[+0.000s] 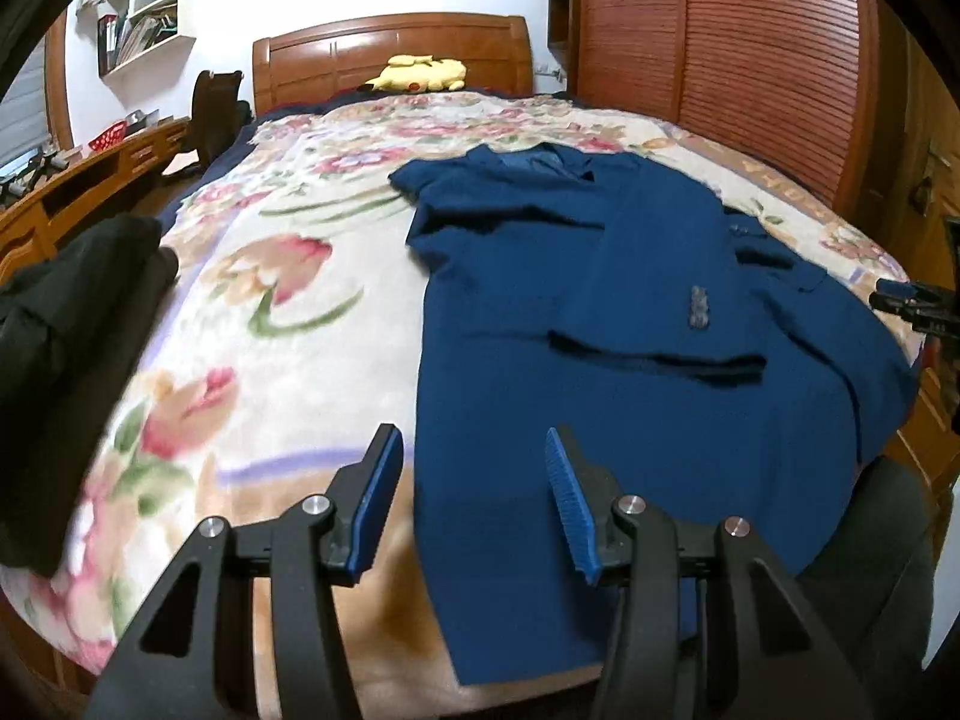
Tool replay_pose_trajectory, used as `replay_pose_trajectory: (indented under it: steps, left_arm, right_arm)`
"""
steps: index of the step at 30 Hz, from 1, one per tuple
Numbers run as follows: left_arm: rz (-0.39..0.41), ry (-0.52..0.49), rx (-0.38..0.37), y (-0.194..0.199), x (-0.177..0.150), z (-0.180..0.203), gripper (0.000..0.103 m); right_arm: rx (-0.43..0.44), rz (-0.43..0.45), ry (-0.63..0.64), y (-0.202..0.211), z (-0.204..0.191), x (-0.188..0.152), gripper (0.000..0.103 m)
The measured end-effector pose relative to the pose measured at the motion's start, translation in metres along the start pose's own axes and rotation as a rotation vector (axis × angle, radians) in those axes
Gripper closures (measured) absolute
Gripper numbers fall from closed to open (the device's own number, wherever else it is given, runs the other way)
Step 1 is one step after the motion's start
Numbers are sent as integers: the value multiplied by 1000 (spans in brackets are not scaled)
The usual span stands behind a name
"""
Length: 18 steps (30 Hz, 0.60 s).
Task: Fold large clothes
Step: 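Move both tools to the jacket hem and close on it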
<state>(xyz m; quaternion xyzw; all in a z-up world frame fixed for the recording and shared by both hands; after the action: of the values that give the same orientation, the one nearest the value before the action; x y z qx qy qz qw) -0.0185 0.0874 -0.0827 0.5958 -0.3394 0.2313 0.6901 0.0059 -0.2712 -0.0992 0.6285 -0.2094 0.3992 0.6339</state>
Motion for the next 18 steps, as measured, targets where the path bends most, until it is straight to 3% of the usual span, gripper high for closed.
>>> replay_pose_trajectory:
  steps: [6, 18]
  left_arm:
    - [-36, 13, 4, -6, -23, 0, 55]
    - [-12, 36, -3, -1, -30, -1, 55]
  right_arm:
    - [-11, -40, -18, -8, 15, -13, 34]
    - [0, -102, -3, -16, 19, -38, 33]
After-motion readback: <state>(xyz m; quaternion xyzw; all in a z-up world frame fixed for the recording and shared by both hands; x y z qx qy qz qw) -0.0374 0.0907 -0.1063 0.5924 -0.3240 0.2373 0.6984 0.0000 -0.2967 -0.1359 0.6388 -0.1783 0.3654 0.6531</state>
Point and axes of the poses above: each gripper's, at about its wrist camera, not at the fingertips, and y roughly against the way its jaws point, z to its right, x to its top, the point moved 7 cm from there along -y, roughly the way its jaws point, and after that the axes turned 3 degrees about -x, right-handed, at the moved point
